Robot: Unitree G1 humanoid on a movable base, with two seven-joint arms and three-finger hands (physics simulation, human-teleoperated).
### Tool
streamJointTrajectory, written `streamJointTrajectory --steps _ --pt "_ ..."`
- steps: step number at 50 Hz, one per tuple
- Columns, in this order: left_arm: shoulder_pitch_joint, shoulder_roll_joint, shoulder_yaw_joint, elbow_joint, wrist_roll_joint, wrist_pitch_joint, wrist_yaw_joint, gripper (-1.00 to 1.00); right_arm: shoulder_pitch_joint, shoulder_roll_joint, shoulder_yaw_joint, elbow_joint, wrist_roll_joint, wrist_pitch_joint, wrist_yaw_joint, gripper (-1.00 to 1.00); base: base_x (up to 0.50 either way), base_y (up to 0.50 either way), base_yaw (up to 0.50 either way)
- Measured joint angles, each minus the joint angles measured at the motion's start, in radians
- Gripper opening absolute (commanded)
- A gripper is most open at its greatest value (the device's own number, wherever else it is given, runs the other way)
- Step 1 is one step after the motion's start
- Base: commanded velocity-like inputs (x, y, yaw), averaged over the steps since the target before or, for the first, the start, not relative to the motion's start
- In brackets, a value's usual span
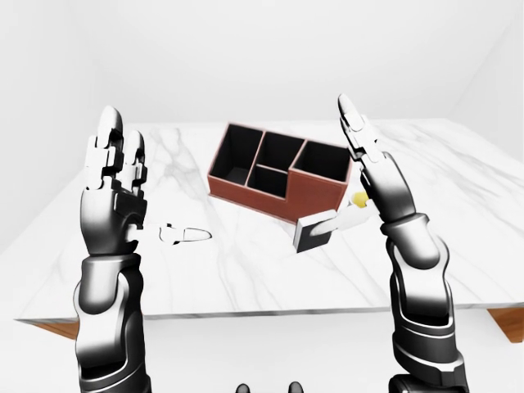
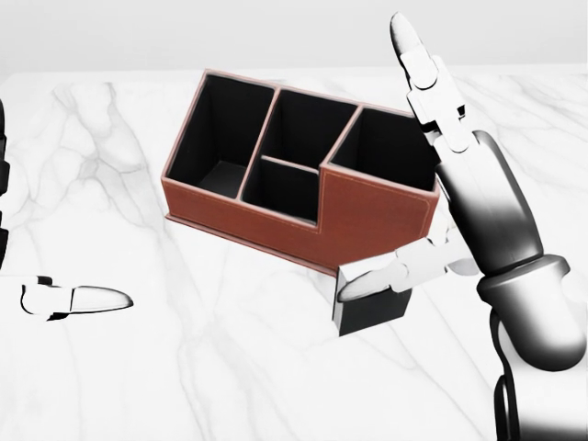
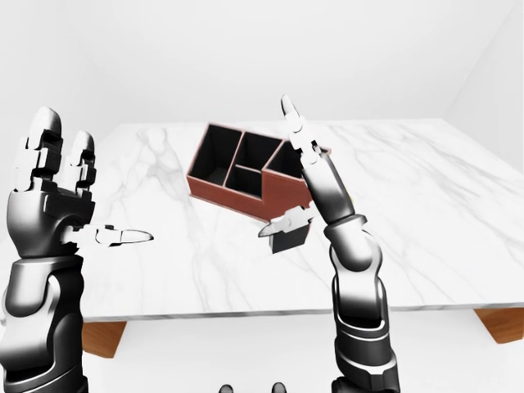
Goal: Pick up the book and place it in the right compartment of the caddy.
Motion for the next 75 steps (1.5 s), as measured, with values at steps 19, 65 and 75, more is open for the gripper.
streamJointTrajectory --steps 19,65,75 --pt "0.008 -0.006 -0.005 -0.014 0.006 0.0 0.002 1.0 0.009 0.0 -0.002 -0.004 0.0 0.0 0.009 1.0 0.18 0.0 0.0" --pt "0.019 -0.016 -0.011 -0.034 0.018 0.0 0.004 1.0 0.089 0.027 0.055 -0.049 -0.213 -0.171 -0.031 1.0 0.09 0.0 0.0" --pt "0.024 -0.021 -0.016 -0.034 0.02 0.0 0.004 1.0 0.148 0.046 0.093 -0.104 -0.358 -0.175 -0.001 0.76 0.0 0.0 0.0"
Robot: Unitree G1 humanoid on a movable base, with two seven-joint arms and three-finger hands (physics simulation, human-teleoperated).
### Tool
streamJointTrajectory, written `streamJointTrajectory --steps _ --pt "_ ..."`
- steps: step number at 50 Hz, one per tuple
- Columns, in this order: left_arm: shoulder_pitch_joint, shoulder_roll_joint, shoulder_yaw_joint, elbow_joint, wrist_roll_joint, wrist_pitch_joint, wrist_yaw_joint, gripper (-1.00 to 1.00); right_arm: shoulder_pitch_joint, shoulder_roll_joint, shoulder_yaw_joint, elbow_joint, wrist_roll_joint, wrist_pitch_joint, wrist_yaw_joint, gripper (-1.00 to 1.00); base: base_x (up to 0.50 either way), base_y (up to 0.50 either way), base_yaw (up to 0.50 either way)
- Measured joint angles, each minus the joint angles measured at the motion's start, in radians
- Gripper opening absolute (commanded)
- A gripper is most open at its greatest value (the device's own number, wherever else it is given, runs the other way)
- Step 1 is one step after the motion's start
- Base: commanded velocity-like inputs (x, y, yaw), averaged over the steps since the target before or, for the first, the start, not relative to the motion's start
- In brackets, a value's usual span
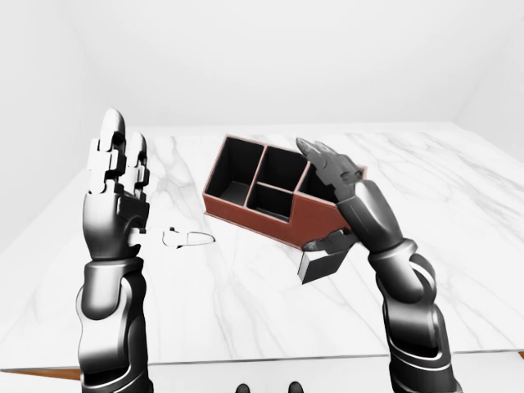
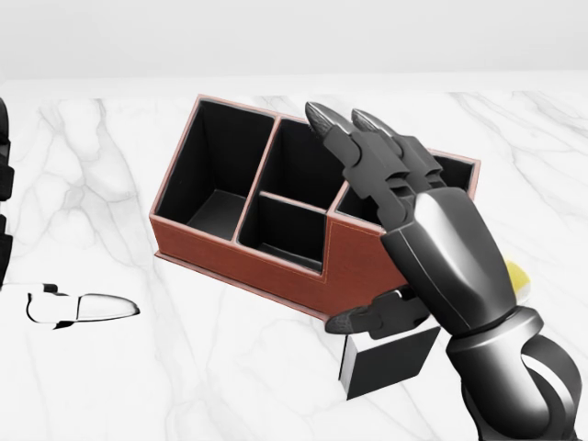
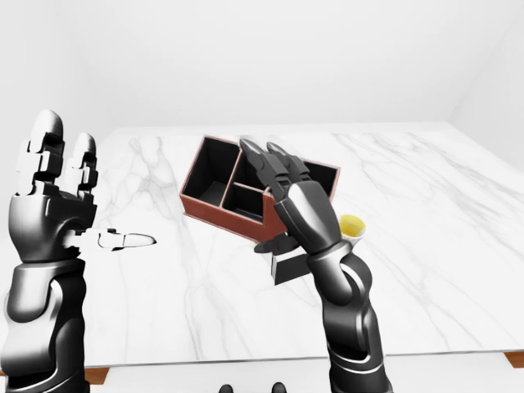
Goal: Pick up the book and place it in the right compartment of the caddy.
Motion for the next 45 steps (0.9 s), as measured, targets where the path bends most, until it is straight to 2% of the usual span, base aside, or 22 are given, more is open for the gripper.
streamJointTrajectory --steps 16,22,45 --pt "0.001 -0.003 -0.005 0.014 0.009 0.0 0.002 1.0 0.1 0.009 0.037 -0.013 -0.185 0.0 0.061 0.64 0.0 0.0 0.0" --pt "-0.003 -0.003 -0.009 0.028 0.013 0.0 0.003 1.0 0.134 0.005 0.047 0.006 -0.247 0.0 0.071 0.51 0.0 0.0 0.0" --pt "-0.004 -0.009 -0.024 0.055 0.021 0.0 0.007 1.0 0.223 -0.017 0.069 0.098 -0.464 0.0 0.042 0.38 0.0 0.0 0.0"
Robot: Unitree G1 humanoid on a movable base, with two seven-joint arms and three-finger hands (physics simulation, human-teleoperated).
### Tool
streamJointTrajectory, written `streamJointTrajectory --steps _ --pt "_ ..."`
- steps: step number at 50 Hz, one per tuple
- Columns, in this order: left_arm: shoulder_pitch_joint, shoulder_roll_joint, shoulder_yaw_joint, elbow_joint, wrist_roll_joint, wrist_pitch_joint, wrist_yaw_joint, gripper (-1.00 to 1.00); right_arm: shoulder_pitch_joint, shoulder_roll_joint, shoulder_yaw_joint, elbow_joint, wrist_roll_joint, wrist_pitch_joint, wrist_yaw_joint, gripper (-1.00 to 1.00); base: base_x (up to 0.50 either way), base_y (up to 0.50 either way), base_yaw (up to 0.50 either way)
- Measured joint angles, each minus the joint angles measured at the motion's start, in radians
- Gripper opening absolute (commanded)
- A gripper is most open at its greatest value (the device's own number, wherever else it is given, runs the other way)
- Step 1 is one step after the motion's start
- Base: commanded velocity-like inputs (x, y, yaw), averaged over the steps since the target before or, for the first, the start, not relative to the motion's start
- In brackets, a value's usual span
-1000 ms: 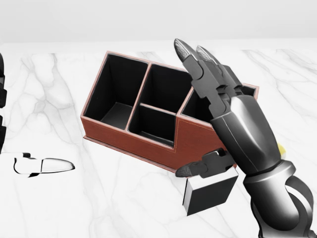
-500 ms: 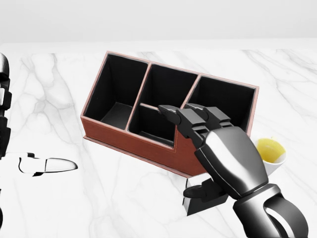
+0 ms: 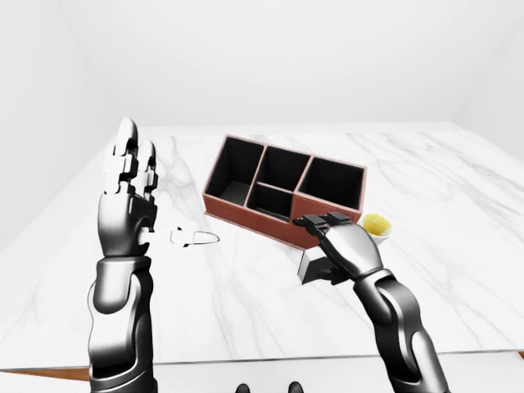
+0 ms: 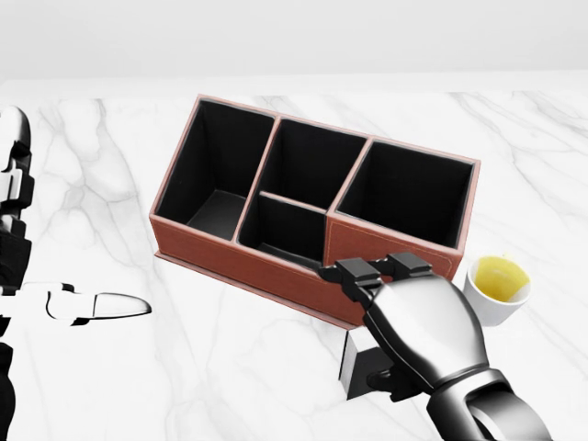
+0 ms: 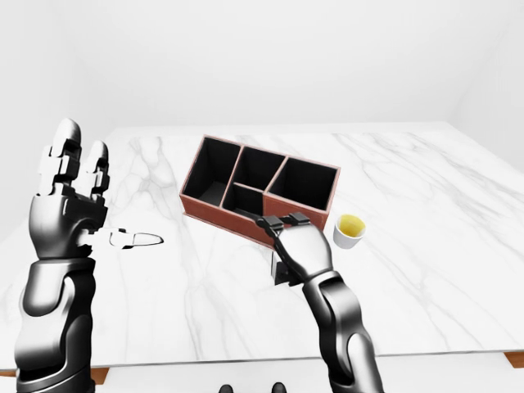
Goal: Pick up the book and place it in the right compartment of the caddy.
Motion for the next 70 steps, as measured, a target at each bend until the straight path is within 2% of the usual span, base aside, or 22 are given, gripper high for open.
streamJointTrajectory --steps 18,36,53,70 --pt "0.003 -0.001 0.0 0.015 -0.001 0.0 0.001 1.0 -0.011 -0.009 0.037 0.108 -0.143 0.0 -0.061 0.36 0.0 0.0 0.0" --pt "0.008 0.001 0.008 0.038 -0.006 0.0 -0.002 1.0 -0.058 -0.009 0.073 0.229 -0.219 0.0 -0.104 0.32 0.0 0.0 0.0" --pt "0.012 0.002 0.011 0.059 -0.009 0.0 -0.003 1.0 -0.095 -0.014 0.081 0.315 -0.255 0.0 -0.141 0.14 0.0 0.0 0.0" --pt "0.016 0.001 0.01 0.068 -0.008 0.0 -0.003 1.0 -0.125 -0.024 0.072 0.383 -0.272 0.0 -0.165 0.13 0.0 0.0 0.0"
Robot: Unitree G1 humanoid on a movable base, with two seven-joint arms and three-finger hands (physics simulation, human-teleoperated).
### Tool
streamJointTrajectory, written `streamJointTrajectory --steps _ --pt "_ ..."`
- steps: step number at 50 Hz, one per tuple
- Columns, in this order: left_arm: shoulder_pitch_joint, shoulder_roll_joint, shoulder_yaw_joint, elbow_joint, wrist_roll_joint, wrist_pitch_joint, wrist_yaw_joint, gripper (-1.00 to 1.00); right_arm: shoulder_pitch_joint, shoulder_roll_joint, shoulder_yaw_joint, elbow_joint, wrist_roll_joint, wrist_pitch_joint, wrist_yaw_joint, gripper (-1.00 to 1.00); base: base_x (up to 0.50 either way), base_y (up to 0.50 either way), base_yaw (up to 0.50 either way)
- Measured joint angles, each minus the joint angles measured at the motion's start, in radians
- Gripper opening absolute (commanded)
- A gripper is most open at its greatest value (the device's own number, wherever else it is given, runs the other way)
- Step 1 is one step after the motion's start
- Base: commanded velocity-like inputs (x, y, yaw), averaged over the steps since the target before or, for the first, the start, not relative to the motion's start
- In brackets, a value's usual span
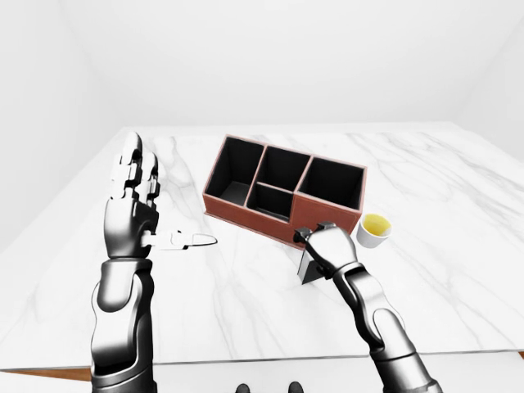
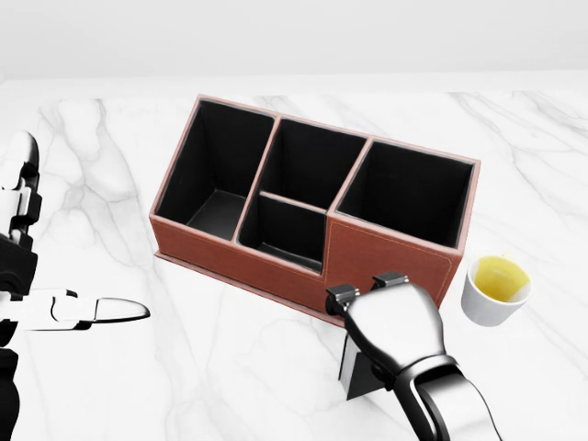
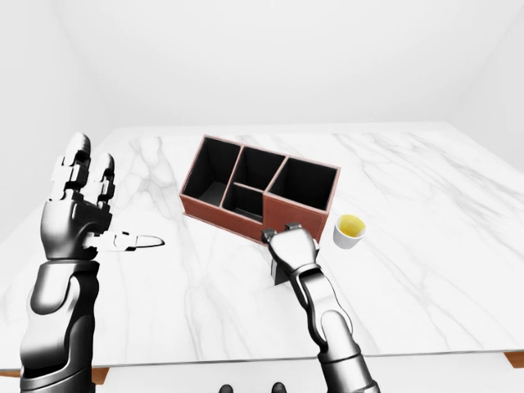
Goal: Pick up the book and place it in the right compartment of the caddy.
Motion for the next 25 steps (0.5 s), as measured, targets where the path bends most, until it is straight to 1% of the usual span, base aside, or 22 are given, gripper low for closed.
streamJointTrajectory --steps 25 --pt "-0.001 -0.002 -0.005 0.018 0.006 0.0 -0.002 1.0 -0.014 -0.009 0.004 0.077 -0.037 0.0 -0.041 0.12 0.0 0.0 0.0"
